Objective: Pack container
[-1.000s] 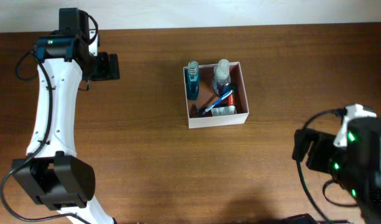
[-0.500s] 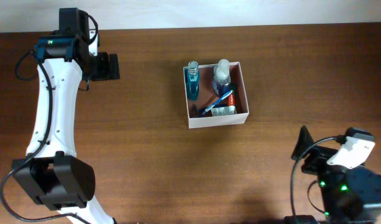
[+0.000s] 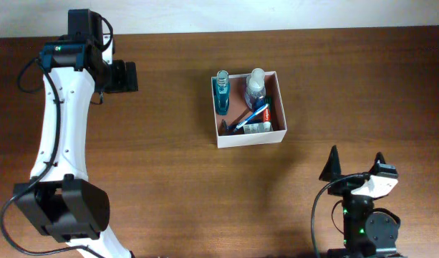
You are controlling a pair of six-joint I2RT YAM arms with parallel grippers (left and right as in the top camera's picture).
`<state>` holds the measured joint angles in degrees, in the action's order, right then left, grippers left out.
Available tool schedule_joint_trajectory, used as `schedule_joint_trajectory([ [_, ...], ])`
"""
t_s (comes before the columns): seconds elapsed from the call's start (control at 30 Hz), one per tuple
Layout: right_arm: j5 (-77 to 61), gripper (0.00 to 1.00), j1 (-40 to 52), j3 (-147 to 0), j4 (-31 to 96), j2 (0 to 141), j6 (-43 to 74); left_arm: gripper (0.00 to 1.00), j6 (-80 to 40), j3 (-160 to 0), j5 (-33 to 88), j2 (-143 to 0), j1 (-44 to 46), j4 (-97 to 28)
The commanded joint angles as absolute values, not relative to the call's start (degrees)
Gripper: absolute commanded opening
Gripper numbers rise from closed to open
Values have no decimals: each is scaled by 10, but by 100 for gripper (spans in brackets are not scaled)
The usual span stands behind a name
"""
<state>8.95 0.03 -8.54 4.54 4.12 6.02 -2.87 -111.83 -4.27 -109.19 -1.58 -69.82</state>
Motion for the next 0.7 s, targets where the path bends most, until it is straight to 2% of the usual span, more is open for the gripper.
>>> schedule_joint_trajectory([
  [0.0, 63, 99, -4, -66, 37, 13, 9, 99, -32, -1115, -38, -1091, -16, -699],
  [0.67, 0, 99, -4, -4, -25, 2, -15, 99, -32, -1115, -38, -1091, -16, -699],
])
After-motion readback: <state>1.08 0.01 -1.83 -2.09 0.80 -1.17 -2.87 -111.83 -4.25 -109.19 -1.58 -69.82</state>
